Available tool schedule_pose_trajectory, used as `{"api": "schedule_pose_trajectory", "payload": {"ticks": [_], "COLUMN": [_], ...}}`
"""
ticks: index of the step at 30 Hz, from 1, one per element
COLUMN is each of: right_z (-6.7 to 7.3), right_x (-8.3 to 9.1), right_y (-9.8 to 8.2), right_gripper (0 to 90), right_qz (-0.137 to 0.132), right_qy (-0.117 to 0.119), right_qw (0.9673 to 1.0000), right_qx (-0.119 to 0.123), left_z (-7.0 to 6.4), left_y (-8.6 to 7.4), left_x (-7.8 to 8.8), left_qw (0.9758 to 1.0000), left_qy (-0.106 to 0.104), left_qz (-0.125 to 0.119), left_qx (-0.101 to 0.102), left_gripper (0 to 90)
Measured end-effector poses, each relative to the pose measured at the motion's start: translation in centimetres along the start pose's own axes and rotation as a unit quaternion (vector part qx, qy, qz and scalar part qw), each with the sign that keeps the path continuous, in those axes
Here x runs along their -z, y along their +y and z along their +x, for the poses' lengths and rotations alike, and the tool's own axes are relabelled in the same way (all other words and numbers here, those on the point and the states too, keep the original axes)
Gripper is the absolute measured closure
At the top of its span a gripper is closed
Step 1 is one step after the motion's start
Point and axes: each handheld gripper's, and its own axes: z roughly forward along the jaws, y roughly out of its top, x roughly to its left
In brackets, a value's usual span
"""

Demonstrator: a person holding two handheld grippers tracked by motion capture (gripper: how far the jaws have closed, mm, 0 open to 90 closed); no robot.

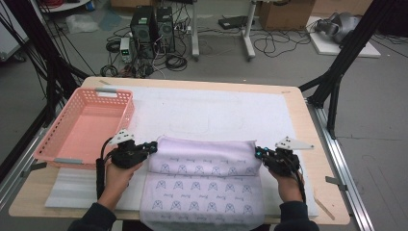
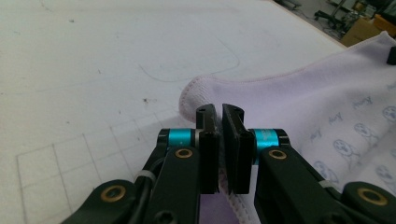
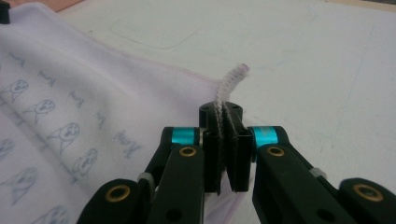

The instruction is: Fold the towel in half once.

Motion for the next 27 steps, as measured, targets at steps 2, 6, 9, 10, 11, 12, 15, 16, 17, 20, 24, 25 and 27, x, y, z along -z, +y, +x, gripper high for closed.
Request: {"api": "schedule_pose_trajectory", "payload": {"ticks": [2, 6, 9, 10, 11, 12, 15, 16, 17, 20, 24, 25, 27], "right_z": [0.4, 1.3, 1.8, 2.0, 2.0, 2.1, 2.1, 2.0, 1.9, 1.6, 1.2, 1.1, 0.9], "right_x": [0.8, 2.2, 3.1, 3.3, 3.5, 3.6, 3.9, 4.0, 4.1, 4.4, 5.0, 5.1, 5.3], "right_y": [-0.4, -1.2, -1.9, -2.3, -2.6, -3.0, -3.9, -4.0, -4.1, -4.1, -3.5, -3.4, -3.0], "right_gripper": [86.3, 86.4, 86.3, 86.3, 86.2, 86.1, 85.8, 83.7, 79.3, 62.4, 57.4, 57.5, 57.7], "right_qz": [-0.005, -0.005, 0.005, 0.009, 0.015, 0.021, 0.04, 0.048, 0.049, 0.031, -0.032, -0.052, -0.078], "right_qy": [0.012, 0.029, 0.04, 0.045, 0.05, 0.055, 0.063, 0.065, 0.062, 0.053, 0.052, 0.057, 0.065], "right_qw": [0.9999, 0.9996, 0.9992, 0.9989, 0.9986, 0.9983, 0.9972, 0.9967, 0.9968, 0.9979, 0.9972, 0.9958, 0.993], "right_qx": [-0.004, -0.001, -0.001, -0.002, -0.001, 0.0, 0.002, -0.004, -0.004, -0.019, -0.042, -0.049, -0.06], "left_z": [-0.3, -1.1, -1.5, -1.6, -1.6, -1.6, -1.7, -1.7, -1.7, -1.3, -0.4, -0.3, 0.0], "left_y": [-0.4, -1.2, -2.2, -2.5, -2.8, -3.0, -3.4, -3.5, -3.6, -3.6, -3.5, -3.4, -3.4], "left_x": [0.9, 2.2, 2.9, 3.0, 3.1, 3.2, 3.3, 3.3, 3.3, 3.5, 3.5, 3.4, 3.2], "left_qw": [1.0, 0.9998, 0.9994, 0.9993, 0.9991, 0.999, 0.9986, 0.9984, 0.9981, 0.9991, 0.9994, 0.9994, 0.9995], "left_qy": [-0.007, -0.019, -0.028, -0.03, -0.032, -0.034, -0.035, -0.039, -0.042, -0.021, -0.008, -0.004, 0.001], "left_qz": [-0.002, 0.009, 0.017, 0.022, 0.026, 0.029, 0.04, 0.041, 0.044, 0.036, 0.025, 0.021, 0.021], "left_qx": [0.0, -0.008, -0.007, -0.006, -0.004, 0.0, 0.003, 0.004, 0.002, 0.008, 0.023, 0.026, 0.025], "left_gripper": [84.6, 84.7, 84.7, 84.6, 84.6, 84.4, 82.2, 80.5, 76.2, 51.8, 46.6, 46.6, 46.6]}}
